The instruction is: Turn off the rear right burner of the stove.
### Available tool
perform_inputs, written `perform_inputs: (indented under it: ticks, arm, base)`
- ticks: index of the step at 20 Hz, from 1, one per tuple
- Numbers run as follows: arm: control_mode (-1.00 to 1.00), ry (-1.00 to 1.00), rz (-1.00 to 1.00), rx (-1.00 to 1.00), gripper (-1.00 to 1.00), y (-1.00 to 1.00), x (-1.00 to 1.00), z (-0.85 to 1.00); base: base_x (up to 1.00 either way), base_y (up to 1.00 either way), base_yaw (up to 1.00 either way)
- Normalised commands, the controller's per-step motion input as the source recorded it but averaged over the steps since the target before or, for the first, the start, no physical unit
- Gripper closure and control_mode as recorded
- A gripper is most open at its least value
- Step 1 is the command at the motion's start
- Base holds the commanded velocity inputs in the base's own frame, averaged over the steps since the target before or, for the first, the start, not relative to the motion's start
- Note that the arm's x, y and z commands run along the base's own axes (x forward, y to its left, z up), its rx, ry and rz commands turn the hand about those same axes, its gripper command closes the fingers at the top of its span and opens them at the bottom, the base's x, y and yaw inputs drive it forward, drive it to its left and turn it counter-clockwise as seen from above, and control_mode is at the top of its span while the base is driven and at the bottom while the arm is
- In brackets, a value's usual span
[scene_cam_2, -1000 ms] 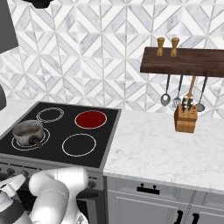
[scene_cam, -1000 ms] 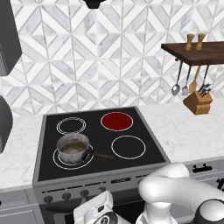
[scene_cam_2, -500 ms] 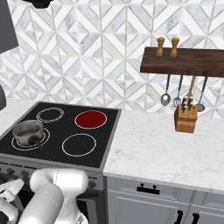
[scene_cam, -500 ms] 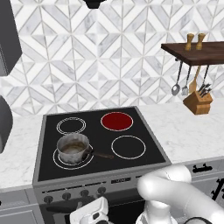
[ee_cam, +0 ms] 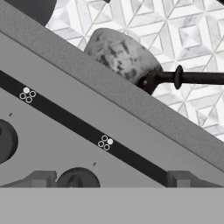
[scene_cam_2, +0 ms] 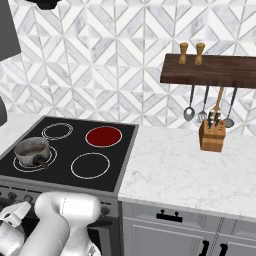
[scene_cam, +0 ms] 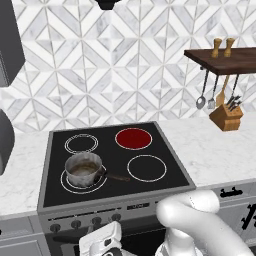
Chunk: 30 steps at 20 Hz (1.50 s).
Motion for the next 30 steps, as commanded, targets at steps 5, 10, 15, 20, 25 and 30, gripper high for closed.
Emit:
perform_inputs:
  ticks: [5, 10, 15, 20, 25, 30]
  arm:
    - [-1.0, 0.0, 0.0, 0.0, -1.0, 0.0, 0.02, -0.2]
    - [-1.0, -0.01, 0.0, 0.0, -1.0, 0.01, 0.09, -0.09]
    - [-1.0, -0.02, 0.0, 0.0, -1.0, 0.01, 0.18, -0.02]
    - [-1.0, -0.01, 0.0, 0.0, -1.0, 0.08, 0.04, -0.21]
    - [-1.0, 0.0, 0.0, 0.0, -1.0, 0.15, 0.09, -0.12]
    - [-1.0, -0.02, 0.0, 0.0, -1.0, 0.13, 0.15, -0.1]
  base:
    - [0.0, 0.0, 0.0]
    - [0.0, 0.0, 0.0]
    - [0.0, 0.0, 0.0]
    - [0.0, 0.0, 0.0]
    - [0.0, 0.0, 0.0]
    - [0.0, 0.0, 0.0]
